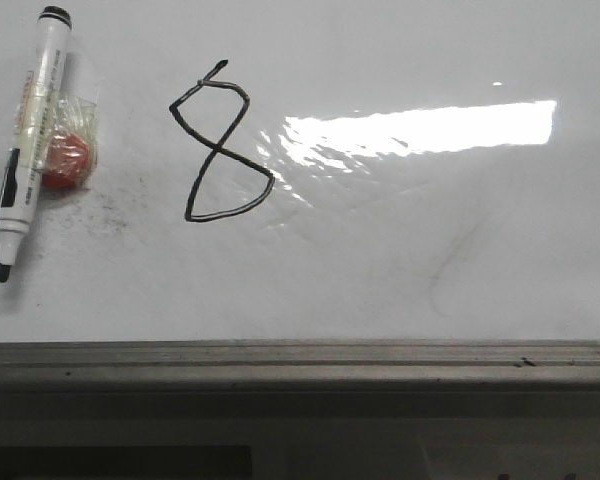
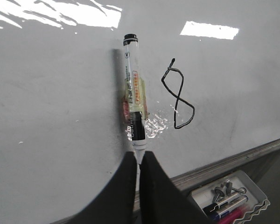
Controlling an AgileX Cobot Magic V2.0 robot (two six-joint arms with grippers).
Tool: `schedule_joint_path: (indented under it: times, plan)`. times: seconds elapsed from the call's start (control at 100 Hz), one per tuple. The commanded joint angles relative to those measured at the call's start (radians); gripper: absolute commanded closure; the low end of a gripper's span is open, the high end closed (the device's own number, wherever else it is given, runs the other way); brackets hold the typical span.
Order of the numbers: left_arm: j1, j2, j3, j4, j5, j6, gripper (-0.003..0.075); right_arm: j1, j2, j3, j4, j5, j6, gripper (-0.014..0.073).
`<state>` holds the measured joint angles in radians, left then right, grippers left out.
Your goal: Write number 8 on whiteboard
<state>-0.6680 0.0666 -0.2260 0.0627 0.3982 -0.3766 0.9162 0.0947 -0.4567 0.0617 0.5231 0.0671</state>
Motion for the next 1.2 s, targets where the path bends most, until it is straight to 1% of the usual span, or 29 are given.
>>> schedule_joint_path:
  times: [0.0,0.13,0.21,0.28,0.33,0.41,0.47,0.51,0.57,0.64,0.75,0.85,0.9,1.029,1.099,1.139,1.189]
  plan:
    - [0.001,0.009,-0.024,0.004,-0.072,-0.002,0.0741,0.000,0.011,-0.025,0.000,-0.075,-0.010,0.0658]
    - [0.003,0.009,-0.024,0.009,-0.066,-0.002,0.0741,0.000,0.011,-0.025,0.000,-0.075,-0.010,0.0658]
    - [0.015,0.009,-0.024,0.010,-0.003,-0.002,0.0741,0.000,0.011,-0.025,0.000,-0.075,-0.010,0.0658]
    - [0.050,0.009,-0.024,0.010,0.023,0.001,0.0741,0.000,0.011,-0.025,0.000,-0.075,-0.010,0.0658]
    - [0.089,0.009,-0.024,0.004,0.028,0.038,0.0741,0.000,0.011,-0.025,0.000,-0.075,-0.010,0.0658]
    - [0.165,0.009,-0.024,-0.043,0.012,0.169,0.0741,0.000,0.011,-0.025,0.000,-0.075,-0.010,0.0658]
    - [0.246,0.009,-0.024,-0.085,-0.004,0.272,0.0741,0.000,0.011,-0.025,0.000,-0.075,-0.010,0.0658]
    - [0.305,0.009,-0.024,-0.130,-0.004,0.377,0.0741,0.000,0.011,-0.025,0.000,-0.075,-0.010,0.0658]
    - [0.375,0.007,-0.020,-0.189,-0.002,0.487,0.0741,0.000,0.011,-0.025,0.000,-0.075,-0.010,0.0658]
    - [0.440,-0.009,-0.010,-0.218,-0.002,0.552,0.0741,0.000,0.011,-0.025,0.000,-0.075,-0.010,0.0658]
    - [0.518,-0.045,0.034,-0.261,-0.002,0.534,0.0741,0.000,0.011,-0.025,0.000,-0.075,-0.010,0.0658]
    - [0.569,-0.078,0.077,-0.272,-0.005,0.431,0.0741,0.000,0.011,-0.025,0.000,-0.075,-0.010,0.0658]
    - [0.585,-0.095,0.101,-0.270,-0.027,0.409,0.0741,0.000,0.011,-0.025,0.000,-0.075,-0.010,0.0658]
    - [0.600,-0.100,0.181,-0.257,-0.180,0.394,0.0741,0.000,0.011,-0.025,0.000,-0.075,-0.010,0.0658]
    - [0.598,-0.100,0.236,-0.203,-0.280,0.329,0.0741,0.000,0.011,-0.025,0.000,-0.075,-0.010,0.0658]
    - [0.595,-0.100,0.265,-0.160,-0.345,0.266,0.0741,0.000,0.011,-0.025,0.000,-0.075,-0.010,0.0658]
    - [0.587,-0.100,0.256,-0.113,-0.287,0.194,0.0741,0.000,0.011,-0.025,0.000,-0.075,-0.010,0.0658]
